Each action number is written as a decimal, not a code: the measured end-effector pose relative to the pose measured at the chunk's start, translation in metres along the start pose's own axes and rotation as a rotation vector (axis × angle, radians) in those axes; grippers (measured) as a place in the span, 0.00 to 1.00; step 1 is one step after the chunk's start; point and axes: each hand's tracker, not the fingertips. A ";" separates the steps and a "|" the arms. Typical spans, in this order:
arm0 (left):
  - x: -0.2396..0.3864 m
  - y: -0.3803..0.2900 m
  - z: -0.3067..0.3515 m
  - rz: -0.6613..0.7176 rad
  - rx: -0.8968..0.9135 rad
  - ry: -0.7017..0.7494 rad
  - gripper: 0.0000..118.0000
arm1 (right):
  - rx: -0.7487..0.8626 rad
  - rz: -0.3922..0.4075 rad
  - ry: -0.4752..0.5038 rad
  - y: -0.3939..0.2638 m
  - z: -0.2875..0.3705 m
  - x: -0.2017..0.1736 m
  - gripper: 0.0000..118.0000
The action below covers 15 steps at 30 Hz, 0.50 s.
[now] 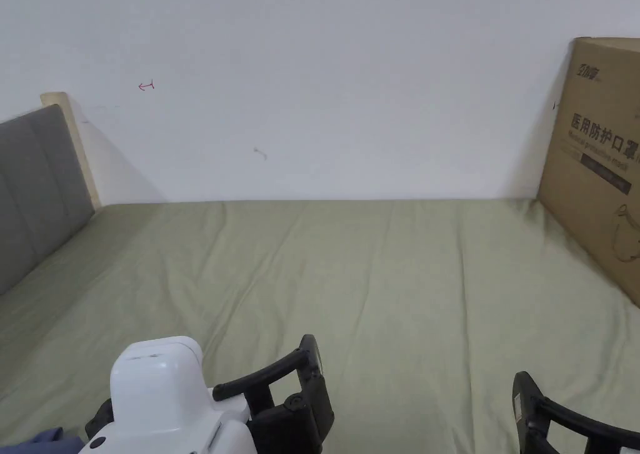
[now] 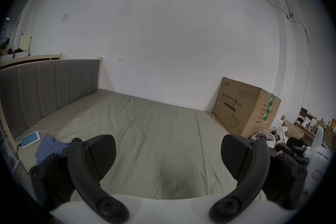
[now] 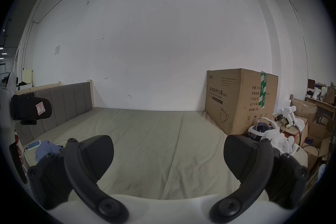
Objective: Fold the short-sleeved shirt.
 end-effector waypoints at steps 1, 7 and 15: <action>0.000 0.000 0.000 -0.003 -0.001 0.002 0.98 | 0.000 0.000 0.000 0.000 0.000 0.000 1.00; -0.001 0.000 0.001 -0.009 0.003 0.003 0.98 | -0.003 0.001 0.006 0.000 -0.001 -0.001 1.00; 0.004 0.000 0.000 -0.042 -0.018 0.059 0.98 | 0.004 0.007 0.010 0.005 0.004 -0.003 1.00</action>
